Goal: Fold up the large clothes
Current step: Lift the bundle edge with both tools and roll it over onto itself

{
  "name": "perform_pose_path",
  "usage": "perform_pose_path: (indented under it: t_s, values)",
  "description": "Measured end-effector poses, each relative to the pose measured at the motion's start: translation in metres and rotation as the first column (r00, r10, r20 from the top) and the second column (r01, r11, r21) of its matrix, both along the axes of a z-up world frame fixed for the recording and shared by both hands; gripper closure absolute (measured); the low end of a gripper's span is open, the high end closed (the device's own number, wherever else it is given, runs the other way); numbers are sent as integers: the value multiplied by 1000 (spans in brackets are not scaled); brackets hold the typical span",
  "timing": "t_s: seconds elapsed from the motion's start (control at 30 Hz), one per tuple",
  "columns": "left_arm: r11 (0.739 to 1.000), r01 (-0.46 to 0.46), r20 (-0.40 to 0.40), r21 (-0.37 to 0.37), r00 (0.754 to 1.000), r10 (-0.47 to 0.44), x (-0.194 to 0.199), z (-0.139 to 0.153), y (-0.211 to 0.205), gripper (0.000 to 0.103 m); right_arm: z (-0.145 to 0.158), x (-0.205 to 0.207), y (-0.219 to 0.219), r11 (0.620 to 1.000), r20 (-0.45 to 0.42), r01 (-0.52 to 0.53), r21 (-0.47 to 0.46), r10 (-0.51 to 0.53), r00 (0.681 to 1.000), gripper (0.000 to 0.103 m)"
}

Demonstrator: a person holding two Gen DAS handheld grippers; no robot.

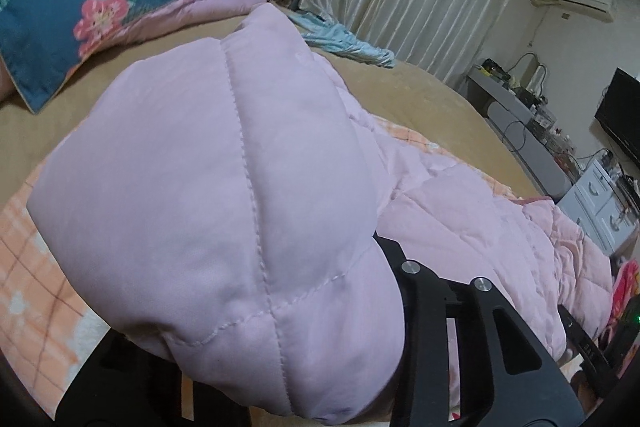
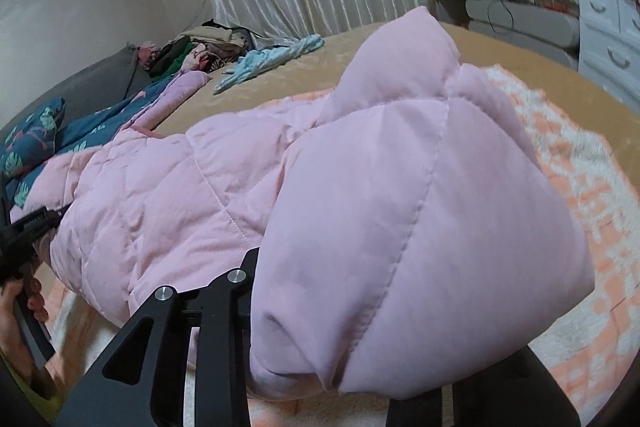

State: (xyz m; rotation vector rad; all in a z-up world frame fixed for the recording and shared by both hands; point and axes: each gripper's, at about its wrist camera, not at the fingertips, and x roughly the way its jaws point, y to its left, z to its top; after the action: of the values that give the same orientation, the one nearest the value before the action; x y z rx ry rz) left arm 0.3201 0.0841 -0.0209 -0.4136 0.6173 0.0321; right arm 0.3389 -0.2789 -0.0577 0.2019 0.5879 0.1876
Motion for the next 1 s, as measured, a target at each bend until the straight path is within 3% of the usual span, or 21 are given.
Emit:
perform_pose_path:
  t_s: [0.43, 1.0]
  values:
    - [1000, 22, 3, 20, 1000, -22, -37, 26, 5, 75, 38, -45, 9, 995, 105, -55, -78, 63, 992, 76]
    - [997, 41, -23, 72, 999, -39, -105, 41, 17, 75, 41, -137, 16, 990, 123, -71, -119, 86, 989, 76]
